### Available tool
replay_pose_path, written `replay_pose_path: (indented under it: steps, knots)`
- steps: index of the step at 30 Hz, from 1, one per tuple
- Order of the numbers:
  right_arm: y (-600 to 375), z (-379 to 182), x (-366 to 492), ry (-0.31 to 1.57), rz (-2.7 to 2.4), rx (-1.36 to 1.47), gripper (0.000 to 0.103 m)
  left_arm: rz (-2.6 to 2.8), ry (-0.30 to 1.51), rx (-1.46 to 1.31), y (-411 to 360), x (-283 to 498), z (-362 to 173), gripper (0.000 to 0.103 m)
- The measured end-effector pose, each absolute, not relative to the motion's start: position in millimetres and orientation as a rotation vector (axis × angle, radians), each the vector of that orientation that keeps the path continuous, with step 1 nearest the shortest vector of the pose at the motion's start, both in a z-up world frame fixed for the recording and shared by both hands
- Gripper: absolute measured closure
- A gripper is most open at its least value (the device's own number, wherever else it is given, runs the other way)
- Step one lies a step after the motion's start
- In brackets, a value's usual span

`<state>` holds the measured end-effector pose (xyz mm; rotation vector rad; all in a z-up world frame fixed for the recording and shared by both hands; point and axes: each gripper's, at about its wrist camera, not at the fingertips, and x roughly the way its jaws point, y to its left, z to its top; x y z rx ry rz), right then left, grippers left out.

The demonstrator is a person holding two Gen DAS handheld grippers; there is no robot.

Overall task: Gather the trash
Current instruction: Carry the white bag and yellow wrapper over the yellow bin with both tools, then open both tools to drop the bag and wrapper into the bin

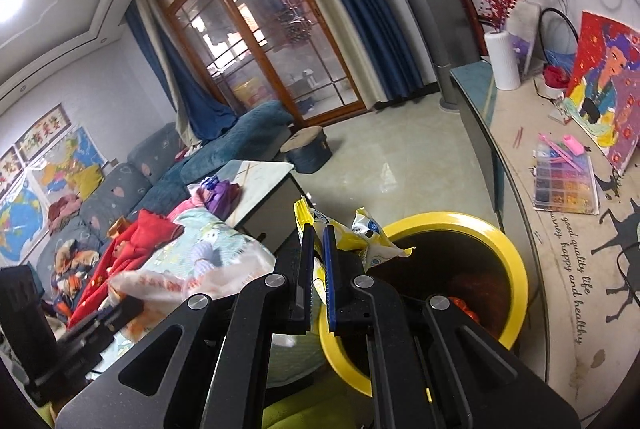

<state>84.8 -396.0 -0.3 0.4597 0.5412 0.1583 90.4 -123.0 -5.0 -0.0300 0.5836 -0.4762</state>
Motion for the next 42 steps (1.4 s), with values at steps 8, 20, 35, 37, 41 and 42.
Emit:
replay_pose_path:
  steps: [8, 20, 35, 37, 41, 42]
  knots:
    - [-419.4, -19.3, 94.3, 0.592, 0.117, 0.52, 0.098, -0.5, 0.645, 0.065, -166.1, 100.7, -35.5, 0.084]
    - [-437.0, -58.2, 116.4, 0.698, 0.093, 0.576, 0.098, -0.512, 0.726, 0.154, -201.1, 117.6, -75.6, 0.083]
    - [-456.6, -95.1, 134.0, 0.786, 0.056, 0.66, 0.08, -0.542, 0.799, 0.167, -221.7, 131.3, -105.3, 0.08]
    - [-461.6, -99.8, 133.1, 0.787, 0.045, 0.701, 0.065, -0.553, 0.81, 0.159, -223.6, 133.1, -108.3, 0.07]
    - [-462.9, -101.9, 132.0, 0.799, 0.011, 0.691, 0.061, -0.567, 0.813, 0.124, -222.6, 133.8, -112.1, 0.046]
    - [-461.9, -100.8, 131.2, 0.796, 0.004, 0.679, 0.058, -0.571, 0.811, 0.116, -221.5, 133.1, -111.4, 0.043]
